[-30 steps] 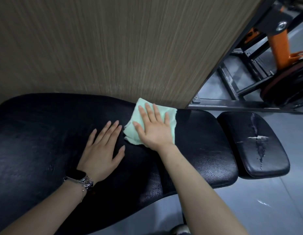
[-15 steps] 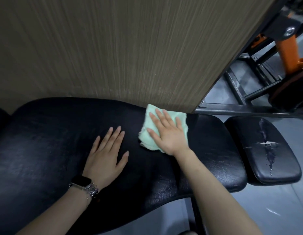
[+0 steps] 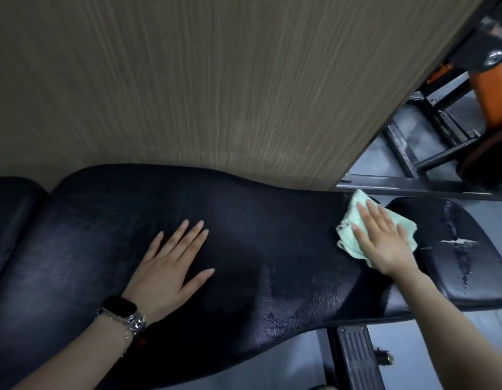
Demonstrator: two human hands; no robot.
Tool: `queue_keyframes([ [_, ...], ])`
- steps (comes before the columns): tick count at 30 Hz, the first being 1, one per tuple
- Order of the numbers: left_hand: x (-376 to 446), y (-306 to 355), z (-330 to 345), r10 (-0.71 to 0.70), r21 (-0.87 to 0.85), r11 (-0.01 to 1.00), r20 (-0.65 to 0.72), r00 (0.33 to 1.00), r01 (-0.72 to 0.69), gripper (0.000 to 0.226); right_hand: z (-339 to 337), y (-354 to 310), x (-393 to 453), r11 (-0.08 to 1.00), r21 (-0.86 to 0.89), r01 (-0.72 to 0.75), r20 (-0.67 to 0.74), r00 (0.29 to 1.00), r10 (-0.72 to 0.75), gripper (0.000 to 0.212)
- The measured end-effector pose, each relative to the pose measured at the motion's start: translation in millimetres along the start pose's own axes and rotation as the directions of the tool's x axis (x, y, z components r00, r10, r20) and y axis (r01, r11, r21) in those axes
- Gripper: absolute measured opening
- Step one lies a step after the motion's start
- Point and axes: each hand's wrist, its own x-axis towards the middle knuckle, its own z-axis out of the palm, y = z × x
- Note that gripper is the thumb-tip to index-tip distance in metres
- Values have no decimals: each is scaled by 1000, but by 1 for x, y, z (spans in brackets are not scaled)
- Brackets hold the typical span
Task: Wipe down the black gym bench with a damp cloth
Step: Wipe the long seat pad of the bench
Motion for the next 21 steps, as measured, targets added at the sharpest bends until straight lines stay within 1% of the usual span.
queue_keyframes([
  [1, -4, -5, -2, 2, 1, 1000, 4, 1000, -2, 70, -1, 5, 0, 999, 8, -47, -4, 999, 47, 61],
  [3, -11, -14, -4, 9, 5, 1000, 15, 1000, -9, 69, -2, 8, -1, 994, 14, -110, -12, 994, 111, 61],
  [6, -17, -19, -4, 27, 5, 1000, 15, 1000, -28, 68, 0, -5, 0, 988, 7, -155, -6, 988, 155, 58],
  [8, -19, -19, -3, 32, -2, 999, 11, 999, -32, 68, 1, -23, 0, 987, 0, -159, -3, 987, 159, 58],
  [10, -20, -19, -3, 32, -8, 999, 2, 999, -32, 68, 6, -50, 3, 994, -20, -109, 5, 994, 109, 58],
  [13, -24, -20, -3, 39, -6, 999, -5, 999, -39, 68, 17, -102, 10, 999, -40, 35, 25, 999, -34, 57],
  [16, -28, -22, -2, 41, -3, 999, -4, 999, -41, 68, 29, -154, 12, 987, -31, 159, 33, 987, -158, 58],
  [21, -34, -25, -2, 61, 20, 998, 0, 998, -61, 67, 45, -215, 10, 957, -54, 286, 45, 958, -284, 61],
])
